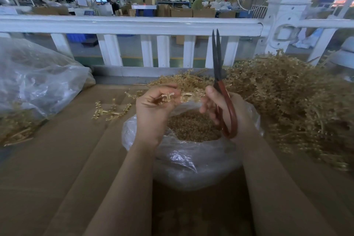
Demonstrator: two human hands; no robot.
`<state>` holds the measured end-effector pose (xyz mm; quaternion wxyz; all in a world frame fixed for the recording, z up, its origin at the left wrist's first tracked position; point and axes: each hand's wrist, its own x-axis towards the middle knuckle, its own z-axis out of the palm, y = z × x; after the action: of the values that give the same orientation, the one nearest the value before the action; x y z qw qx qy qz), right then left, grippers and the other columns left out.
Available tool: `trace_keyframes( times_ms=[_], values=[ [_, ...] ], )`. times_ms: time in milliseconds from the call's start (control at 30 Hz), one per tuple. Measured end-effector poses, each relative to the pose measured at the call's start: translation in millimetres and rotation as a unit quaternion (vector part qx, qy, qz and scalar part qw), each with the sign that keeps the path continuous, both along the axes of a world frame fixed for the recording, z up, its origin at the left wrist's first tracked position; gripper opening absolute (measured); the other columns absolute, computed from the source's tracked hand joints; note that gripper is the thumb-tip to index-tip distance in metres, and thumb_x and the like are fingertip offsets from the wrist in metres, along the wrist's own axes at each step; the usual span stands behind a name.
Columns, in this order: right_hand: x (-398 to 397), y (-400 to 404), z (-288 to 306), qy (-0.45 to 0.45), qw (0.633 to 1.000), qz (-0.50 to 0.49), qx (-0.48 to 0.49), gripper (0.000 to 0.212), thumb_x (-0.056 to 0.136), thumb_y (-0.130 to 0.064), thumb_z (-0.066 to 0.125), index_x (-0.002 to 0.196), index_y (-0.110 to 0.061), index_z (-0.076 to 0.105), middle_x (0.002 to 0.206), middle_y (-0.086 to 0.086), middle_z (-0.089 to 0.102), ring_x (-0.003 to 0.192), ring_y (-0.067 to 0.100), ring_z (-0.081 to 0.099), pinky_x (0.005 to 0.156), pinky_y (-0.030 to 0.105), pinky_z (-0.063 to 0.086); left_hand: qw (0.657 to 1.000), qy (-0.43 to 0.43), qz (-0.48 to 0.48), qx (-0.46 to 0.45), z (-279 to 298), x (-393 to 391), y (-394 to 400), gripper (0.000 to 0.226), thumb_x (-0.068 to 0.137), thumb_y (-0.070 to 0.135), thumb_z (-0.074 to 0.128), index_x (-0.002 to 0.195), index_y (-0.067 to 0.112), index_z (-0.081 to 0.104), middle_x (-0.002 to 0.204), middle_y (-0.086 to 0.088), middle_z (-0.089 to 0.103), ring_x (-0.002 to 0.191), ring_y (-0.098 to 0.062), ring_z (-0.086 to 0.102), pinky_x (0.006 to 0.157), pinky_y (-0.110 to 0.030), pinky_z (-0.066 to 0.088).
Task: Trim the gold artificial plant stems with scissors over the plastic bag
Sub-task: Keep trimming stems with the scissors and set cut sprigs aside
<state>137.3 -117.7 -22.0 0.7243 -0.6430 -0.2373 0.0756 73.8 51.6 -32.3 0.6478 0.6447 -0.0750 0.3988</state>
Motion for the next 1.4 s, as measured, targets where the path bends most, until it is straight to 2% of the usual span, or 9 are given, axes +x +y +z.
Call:
trace_keyframes(
  times_ms=[167, 333, 433, 533, 667, 800, 1067, 1200, 1400],
  values=[
    [3, 0, 1, -0.005, 1.000, 0.000, -0.006, 0.015, 0.092, -0.022, 0.072, 0.083, -0.010, 0.070, 0.063, -0.003, 0.069, 0.043, 0.005, 0.049, 0.040, 0.016, 0.037, 0.997, 0.056, -0.048, 0.012, 1, -3, -3, 0.033, 0.062, 0.005, 0.085, 0.090, 0.013, 0.071, 0.109, -0.002, 0.070, 0.106, -0.013, 0.066, 0.083, -0.026, 0.055],
    [6, 0, 1, 0.033, 0.998, -0.019, 0.052, 0.016, 0.080, -0.024, 0.078, 0.086, -0.013, 0.068, 0.062, -0.003, 0.067, 0.044, 0.005, 0.050, 0.041, 0.015, 0.038, 0.945, 0.177, -0.246, -0.121, 7, -7, 4, 0.106, 0.042, 0.054, 0.094, 0.133, 0.020, 0.053, 0.127, -0.006, 0.067, 0.112, -0.027, 0.066, 0.088, -0.038, 0.057],
    [6, 1, 0, 0.029, 0.998, -0.020, 0.056, 0.026, 0.073, -0.029, 0.080, 0.089, -0.012, 0.070, 0.071, 0.003, 0.070, 0.048, 0.006, 0.052, 0.043, 0.015, 0.041, 0.943, 0.211, -0.232, -0.108, 9, -10, 4, 0.109, 0.049, 0.071, 0.084, 0.138, 0.016, 0.051, 0.121, -0.010, 0.070, 0.110, -0.028, 0.068, 0.082, -0.041, 0.059],
    [4, 4, 1, 0.028, 0.998, -0.029, 0.038, 0.032, 0.071, -0.029, 0.081, 0.093, -0.008, 0.070, 0.070, 0.007, 0.067, 0.047, 0.008, 0.052, 0.043, 0.017, 0.040, 0.952, 0.245, -0.177, -0.041, 5, -9, -1, 0.064, 0.067, 0.049, 0.085, 0.120, 0.017, 0.067, 0.104, -0.005, 0.075, 0.096, -0.022, 0.072, 0.087, -0.040, 0.057],
    [2, 7, 0, 0.013, 0.999, -0.041, -0.002, 0.024, 0.078, -0.026, 0.081, 0.092, -0.009, 0.071, 0.074, 0.011, 0.066, 0.055, 0.025, 0.047, 0.046, 0.024, 0.038, 0.951, 0.248, -0.184, -0.022, 2, -7, -10, 0.016, 0.068, 0.023, 0.082, 0.079, 0.016, 0.072, 0.075, 0.001, 0.072, 0.066, -0.011, 0.067, 0.065, -0.025, 0.056],
    [2, 6, 1, -0.003, 1.000, -0.018, -0.006, 0.038, 0.070, -0.035, 0.081, 0.094, -0.007, 0.073, 0.067, 0.005, 0.061, 0.048, 0.015, 0.046, 0.043, 0.021, 0.037, 0.947, 0.234, -0.207, -0.076, 3, -5, -10, 0.011, 0.074, 0.013, 0.077, 0.073, 0.016, 0.067, 0.071, -0.003, 0.071, 0.062, -0.012, 0.067, 0.059, -0.022, 0.054],
    [6, 5, -3, -0.014, 0.999, -0.024, -0.042, 0.004, 0.087, -0.011, 0.077, 0.089, -0.013, 0.075, 0.058, -0.010, 0.063, 0.043, 0.009, 0.045, 0.042, 0.017, 0.036, 0.954, 0.225, -0.171, -0.098, 6, -4, -9, 0.029, 0.087, -0.009, 0.063, 0.073, 0.015, 0.052, 0.076, -0.019, 0.065, 0.053, -0.018, 0.060, 0.043, -0.020, 0.041],
    [8, 6, -4, -0.019, 0.999, -0.026, -0.002, 0.009, 0.086, -0.005, 0.076, 0.086, -0.013, 0.073, 0.059, -0.011, 0.063, 0.046, 0.003, 0.051, 0.047, 0.012, 0.040, 0.952, 0.224, -0.173, -0.114, 6, -4, -12, 0.031, 0.084, -0.023, 0.051, 0.083, 0.008, 0.051, 0.073, -0.011, 0.069, 0.063, -0.020, 0.070, 0.058, -0.030, 0.056],
    [9, 8, -6, -0.048, 0.999, -0.015, 0.017, 0.012, 0.084, -0.003, 0.077, 0.084, -0.013, 0.071, 0.064, -0.014, 0.067, 0.054, -0.003, 0.060, 0.053, 0.007, 0.045, 0.963, 0.235, -0.133, -0.023, 2, -2, -11, 0.019, 0.083, -0.014, 0.065, 0.088, 0.005, 0.064, 0.065, 0.001, 0.068, 0.058, -0.009, 0.064, 0.054, -0.018, 0.049]
  ],
)
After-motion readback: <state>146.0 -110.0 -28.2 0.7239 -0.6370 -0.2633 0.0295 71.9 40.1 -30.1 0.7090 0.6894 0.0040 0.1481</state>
